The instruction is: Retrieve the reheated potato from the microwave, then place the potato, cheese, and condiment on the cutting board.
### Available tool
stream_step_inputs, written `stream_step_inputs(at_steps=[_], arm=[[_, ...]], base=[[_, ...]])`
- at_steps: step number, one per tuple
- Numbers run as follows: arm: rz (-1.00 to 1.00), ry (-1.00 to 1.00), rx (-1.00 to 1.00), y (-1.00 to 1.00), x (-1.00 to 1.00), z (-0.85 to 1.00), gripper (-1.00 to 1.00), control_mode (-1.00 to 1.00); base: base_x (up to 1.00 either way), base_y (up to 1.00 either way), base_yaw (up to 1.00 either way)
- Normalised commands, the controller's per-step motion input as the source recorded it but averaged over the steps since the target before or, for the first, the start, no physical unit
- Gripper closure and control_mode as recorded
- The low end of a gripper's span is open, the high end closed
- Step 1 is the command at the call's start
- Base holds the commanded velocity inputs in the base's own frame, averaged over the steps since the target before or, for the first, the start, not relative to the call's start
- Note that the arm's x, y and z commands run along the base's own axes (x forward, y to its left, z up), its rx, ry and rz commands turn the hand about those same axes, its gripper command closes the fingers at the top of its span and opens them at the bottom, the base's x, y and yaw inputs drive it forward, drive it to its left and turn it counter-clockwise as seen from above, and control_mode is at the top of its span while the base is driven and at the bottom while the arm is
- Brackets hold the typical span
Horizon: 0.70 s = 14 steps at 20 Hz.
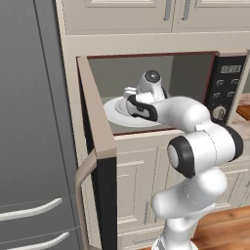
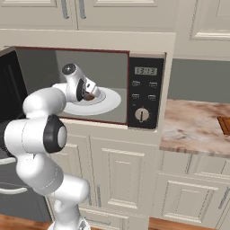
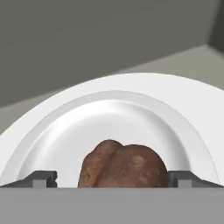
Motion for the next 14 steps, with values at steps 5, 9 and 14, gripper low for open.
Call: stream_step_inputs(at_steps=[5,9,14], arm=[[0.00,0.10,0.00,0.00,-0.06,-0.16,-1.00,-1.00],[0.00,0.05,0.00,0.00,-0.09,-0.17,-1.00,-1.00],[0.00,0.06,0.00,0.00,-0.09,-0.19,-1.00,-1.00]], base=[[0.00,0.00,0.00],[0.00,0.00,0.00],[0.00,0.00,0.00]])
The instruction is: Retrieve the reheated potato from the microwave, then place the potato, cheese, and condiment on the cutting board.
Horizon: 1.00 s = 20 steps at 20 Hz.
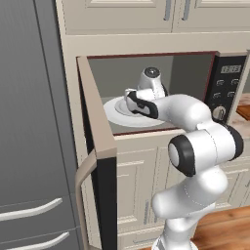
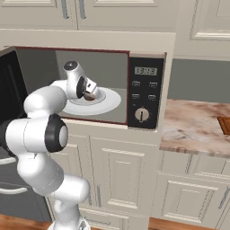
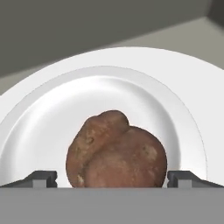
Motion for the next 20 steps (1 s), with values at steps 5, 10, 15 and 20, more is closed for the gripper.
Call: stream_step_inputs(at_steps=[5,10,15,20], arm=[[0.00,0.08,0.00,-0.02,-0.01,-0.24,-1.00,-1.00],[0.00,0.03,0.00,-0.01,0.23,-0.12,-1.00,-1.00],[0.00,0.00,0.00,0.00,0.09,-0.11,-1.00,-1.00],[0.00,0.04,0.00,0.00,0.00,-0.25,1.00,-1.00]], base=[[0.00,0.00,0.00],[0.00,0.00,0.00],[0.00,0.00,0.00],[0.00,0.00,0.00]])
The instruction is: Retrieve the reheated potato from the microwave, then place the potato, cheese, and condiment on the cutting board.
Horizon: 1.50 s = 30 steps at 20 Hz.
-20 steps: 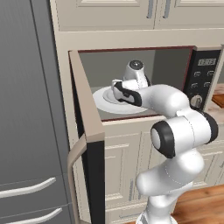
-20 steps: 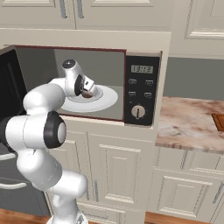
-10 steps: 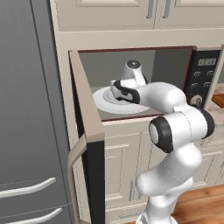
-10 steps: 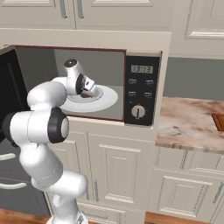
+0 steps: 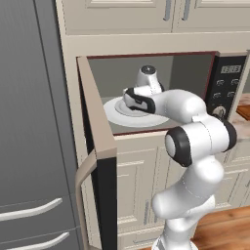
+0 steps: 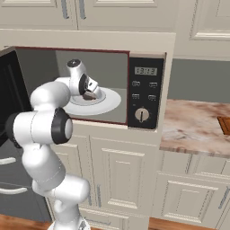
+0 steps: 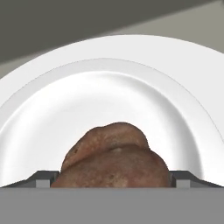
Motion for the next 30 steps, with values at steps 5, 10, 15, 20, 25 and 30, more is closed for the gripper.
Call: stream_step_inputs(at_steps=[5,10,15,20,25,30], arm=[[0.00,0.07,0.00,0.01,0.00,-0.27,1.00,-1.00],[0.01,-0.02,0.00,0.04,-0.22,-0.16,1.00,-1.00],[0.04,-0.09,0.00,0.09,-0.42,-0.12,1.00,-1.00],[0.05,-0.07,0.00,0.00,-0.39,0.11,1.00,-1.00],[0.09,-0.04,0.00,0.00,-0.54,0.30,1.00,-1.00],[0.21,-0.03,0.00,-0.01,-0.75,0.32,1.00,-1.00]], base=[[0.00,0.00,0.00],[0.00,0.00,0.00],[0.00,0.00,0.00],[0.00,0.00,0.00],[0.00,0.00,0.00],[0.00,0.00,0.00]])
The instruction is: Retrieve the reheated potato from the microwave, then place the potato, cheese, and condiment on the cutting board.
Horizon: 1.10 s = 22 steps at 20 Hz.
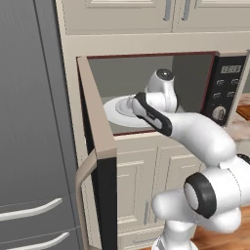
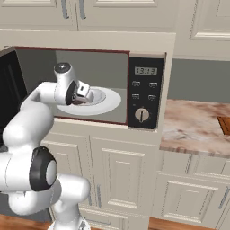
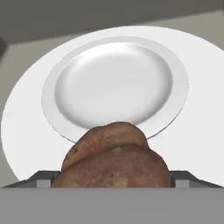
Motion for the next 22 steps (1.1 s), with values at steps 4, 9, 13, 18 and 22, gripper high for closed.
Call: stream_step_inputs(at_steps=[4,9,13,18,22], arm=[[0.17,0.00,0.00,-0.02,-0.63,0.40,1.00,-1.00],[0.12,0.00,0.00,-0.13,-0.76,0.33,1.00,-1.00],[0.06,0.00,0.00,-0.18,-0.73,0.25,1.00,-1.00],[0.01,0.00,0.00,-0.13,-0.67,0.16,1.00,-1.00],[0.00,0.00,-0.05,-0.05,-0.61,0.02,1.00,-1.00]], base=[[0.00,0.00,0.00],[0.00,0.00,0.00],[0.00,0.00,0.00],[0.00,0.00,0.00],[0.00,0.00,0.00]])
